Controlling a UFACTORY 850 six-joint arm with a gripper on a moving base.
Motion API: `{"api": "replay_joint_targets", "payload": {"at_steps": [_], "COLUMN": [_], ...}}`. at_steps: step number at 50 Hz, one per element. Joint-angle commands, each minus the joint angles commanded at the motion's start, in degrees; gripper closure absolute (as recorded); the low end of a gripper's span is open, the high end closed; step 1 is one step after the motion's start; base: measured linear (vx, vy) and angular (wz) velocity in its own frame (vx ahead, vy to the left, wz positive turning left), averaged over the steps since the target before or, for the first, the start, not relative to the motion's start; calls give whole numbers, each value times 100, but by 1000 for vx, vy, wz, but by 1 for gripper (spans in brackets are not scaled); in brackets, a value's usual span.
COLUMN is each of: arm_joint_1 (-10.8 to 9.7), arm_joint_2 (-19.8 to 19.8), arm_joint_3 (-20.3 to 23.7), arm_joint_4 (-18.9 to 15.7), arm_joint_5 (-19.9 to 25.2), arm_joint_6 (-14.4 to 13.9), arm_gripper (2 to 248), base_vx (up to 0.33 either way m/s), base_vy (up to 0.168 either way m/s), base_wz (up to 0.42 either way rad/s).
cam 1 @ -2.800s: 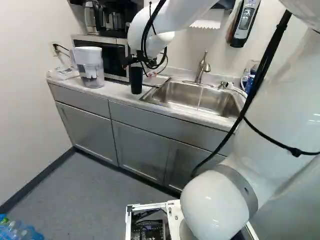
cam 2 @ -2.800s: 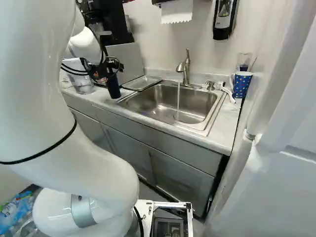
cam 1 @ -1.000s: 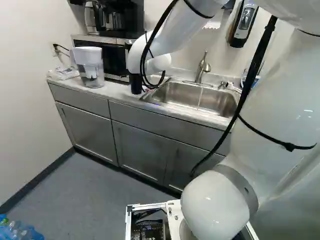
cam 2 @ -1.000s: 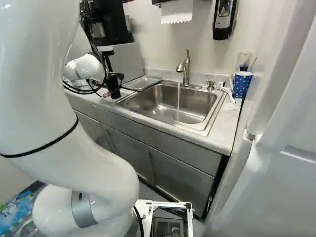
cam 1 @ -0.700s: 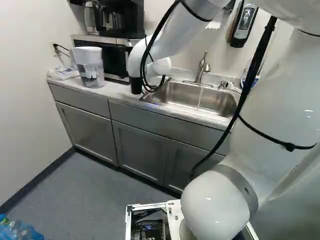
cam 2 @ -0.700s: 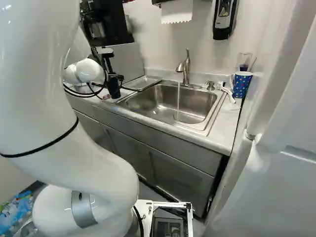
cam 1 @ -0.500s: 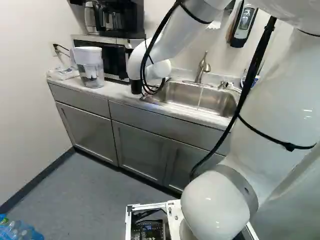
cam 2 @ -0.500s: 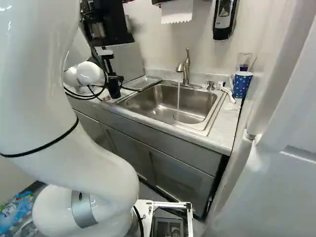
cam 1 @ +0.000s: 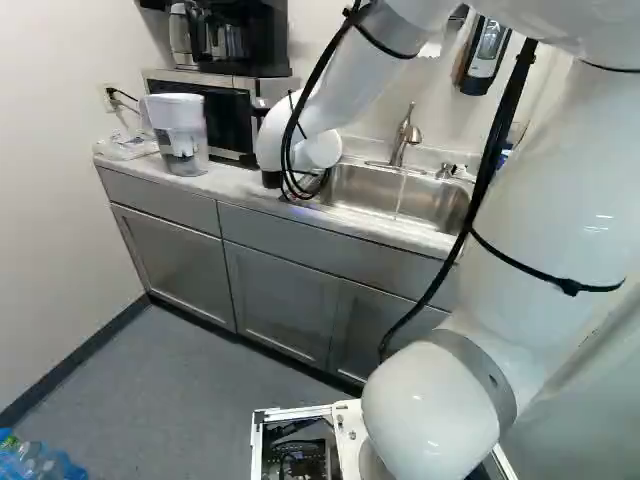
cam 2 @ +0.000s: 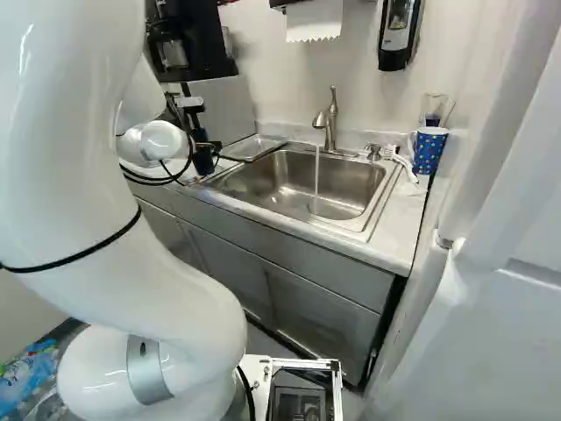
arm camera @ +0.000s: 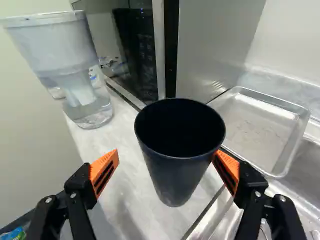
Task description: Rinse the cup and place it in the tray
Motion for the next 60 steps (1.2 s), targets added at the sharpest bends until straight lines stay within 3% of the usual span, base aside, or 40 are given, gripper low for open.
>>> {"api": "replay_joint_targets", "payload": {"at_steps": [21,22,26,27,32,33,37,38,60], "arm_joint_1": [0,0,0,0,0,0,0,0,0], "arm_joint_2": [-11,-11,-11,-11,-11,-11,-11,-11,50], "arm_joint_3": [2,2,2,2,2,2,2,2,-8], "arm_joint_4": [0,0,0,0,0,0,0,0,0], "arm_joint_5": [0,0,0,0,0,0,0,0,0], "arm_joint_6": [0,0,0,0,0,0,0,0,0], "arm_gripper": [3,32,32,70,70,108,108,126,126], "base_vx": [0,0,0,0,0,0,0,0,0], "base_vy": [0,0,0,0,0,0,0,0,0], "base_wz": [0,0,0,0,0,0,0,0,0]}}
